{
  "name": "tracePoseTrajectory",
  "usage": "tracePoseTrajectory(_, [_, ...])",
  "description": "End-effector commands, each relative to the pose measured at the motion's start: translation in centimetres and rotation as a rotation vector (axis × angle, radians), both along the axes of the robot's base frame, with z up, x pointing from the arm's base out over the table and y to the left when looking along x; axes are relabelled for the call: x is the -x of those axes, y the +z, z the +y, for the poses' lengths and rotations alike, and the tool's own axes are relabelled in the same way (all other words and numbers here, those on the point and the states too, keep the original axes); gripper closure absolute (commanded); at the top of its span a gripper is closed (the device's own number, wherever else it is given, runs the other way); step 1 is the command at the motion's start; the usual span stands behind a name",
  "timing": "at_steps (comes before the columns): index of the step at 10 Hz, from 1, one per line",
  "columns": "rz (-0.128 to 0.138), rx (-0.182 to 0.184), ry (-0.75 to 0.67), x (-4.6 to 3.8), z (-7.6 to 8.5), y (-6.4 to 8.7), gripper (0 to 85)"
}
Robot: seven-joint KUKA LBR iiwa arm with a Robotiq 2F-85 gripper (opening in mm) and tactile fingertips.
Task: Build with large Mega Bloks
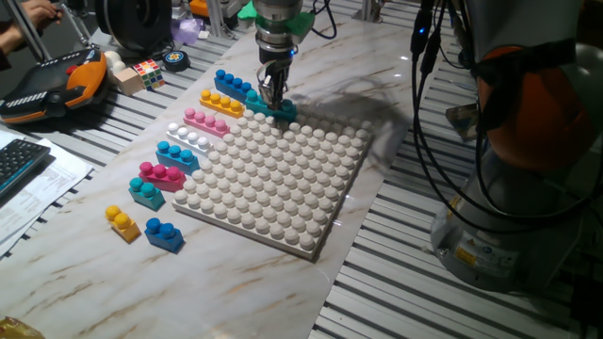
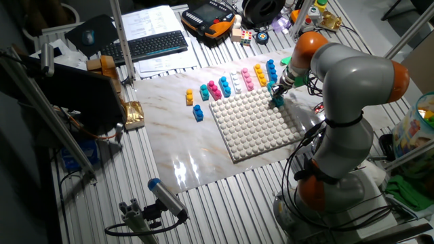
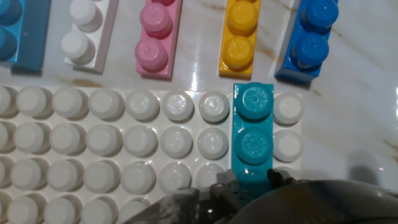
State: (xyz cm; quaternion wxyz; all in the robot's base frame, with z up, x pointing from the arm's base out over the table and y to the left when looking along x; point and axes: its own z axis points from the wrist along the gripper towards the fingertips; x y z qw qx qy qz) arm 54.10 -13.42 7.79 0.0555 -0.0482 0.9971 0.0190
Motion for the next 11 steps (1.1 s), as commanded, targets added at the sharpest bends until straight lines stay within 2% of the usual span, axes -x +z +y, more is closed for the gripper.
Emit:
tracePoseTrajectory(1, [0.000, -0.001, -0.002, -0.01, -0.10, -0.06, 84.0])
tracePoseTrajectory(7, [-0.006, -0.001, -0.014, 0.08, -0.33, -0.29, 84.0])
tracePoseTrajectory(11, [-0.020, 0.010, -0.036, 0.36, -0.90, -0.32, 84.0])
